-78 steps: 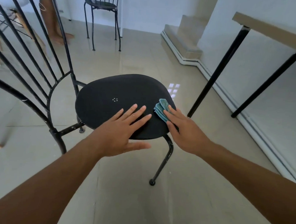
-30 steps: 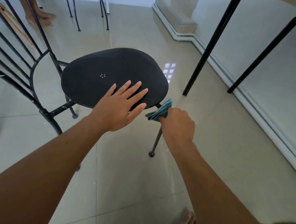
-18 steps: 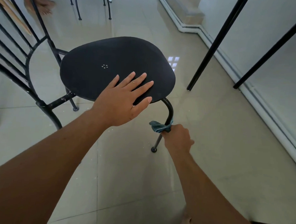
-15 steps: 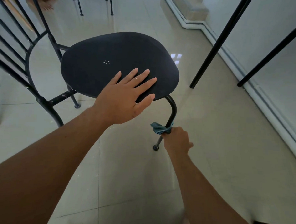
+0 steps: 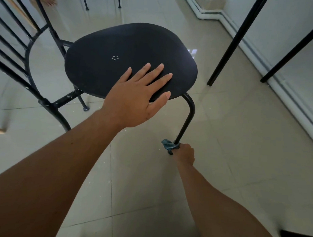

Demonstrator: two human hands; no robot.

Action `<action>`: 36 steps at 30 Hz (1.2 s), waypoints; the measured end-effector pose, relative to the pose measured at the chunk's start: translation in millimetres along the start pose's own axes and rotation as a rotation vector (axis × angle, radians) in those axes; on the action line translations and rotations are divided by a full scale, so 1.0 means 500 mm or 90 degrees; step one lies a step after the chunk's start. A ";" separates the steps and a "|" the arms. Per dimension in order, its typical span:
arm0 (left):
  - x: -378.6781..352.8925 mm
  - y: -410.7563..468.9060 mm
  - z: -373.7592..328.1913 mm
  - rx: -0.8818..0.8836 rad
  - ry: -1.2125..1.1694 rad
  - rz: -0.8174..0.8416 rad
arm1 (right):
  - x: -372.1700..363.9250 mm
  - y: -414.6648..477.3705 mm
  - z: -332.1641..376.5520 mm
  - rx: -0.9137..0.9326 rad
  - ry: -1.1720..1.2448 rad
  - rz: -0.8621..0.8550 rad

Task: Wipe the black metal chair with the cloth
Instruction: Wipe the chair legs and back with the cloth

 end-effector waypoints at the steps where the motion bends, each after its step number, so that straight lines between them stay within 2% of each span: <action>1: 0.000 0.000 -0.001 0.000 0.000 -0.001 | 0.003 -0.002 -0.002 0.030 0.005 -0.009; 8: -0.002 0.000 0.001 -0.001 -0.002 0.012 | 0.108 -0.069 0.046 0.286 0.103 -0.133; 12: 0.001 -0.002 -0.001 -0.008 -0.010 0.026 | 0.224 -0.130 0.119 0.408 0.077 -0.112; 16: 0.005 -0.006 0.001 -0.004 -0.031 0.046 | 0.369 -0.217 0.215 0.458 0.123 -0.083; 18: 0.011 -0.009 -0.001 -0.001 -0.078 0.051 | 0.433 -0.250 0.261 0.478 0.150 -0.093; 21: 0.039 -0.014 0.001 0.013 -0.253 0.027 | 0.493 -0.287 0.337 0.509 0.106 -0.102; 24: 0.060 -0.023 0.015 0.037 -0.409 0.003 | 0.505 -0.308 0.401 0.505 0.063 -0.077; 27: 0.075 -0.033 0.025 0.056 -0.496 -0.029 | 0.474 -0.323 0.441 0.505 0.016 -0.023; 32: 0.098 -0.037 0.035 0.087 -0.519 -0.134 | 0.405 -0.344 0.472 0.533 0.021 0.071; 36: 0.108 -0.050 0.070 0.178 -0.506 -0.179 | 0.376 -0.356 0.488 0.565 0.009 0.103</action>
Point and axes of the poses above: each hand's wrist, its own y-axis towards the middle knuckle, its own x-axis out of the back of the hand, z = x × y, the point moved 5 cm from there along y, towards the middle knuckle, and after that the axes turned 9 degrees about z, right-handed, at the moved point
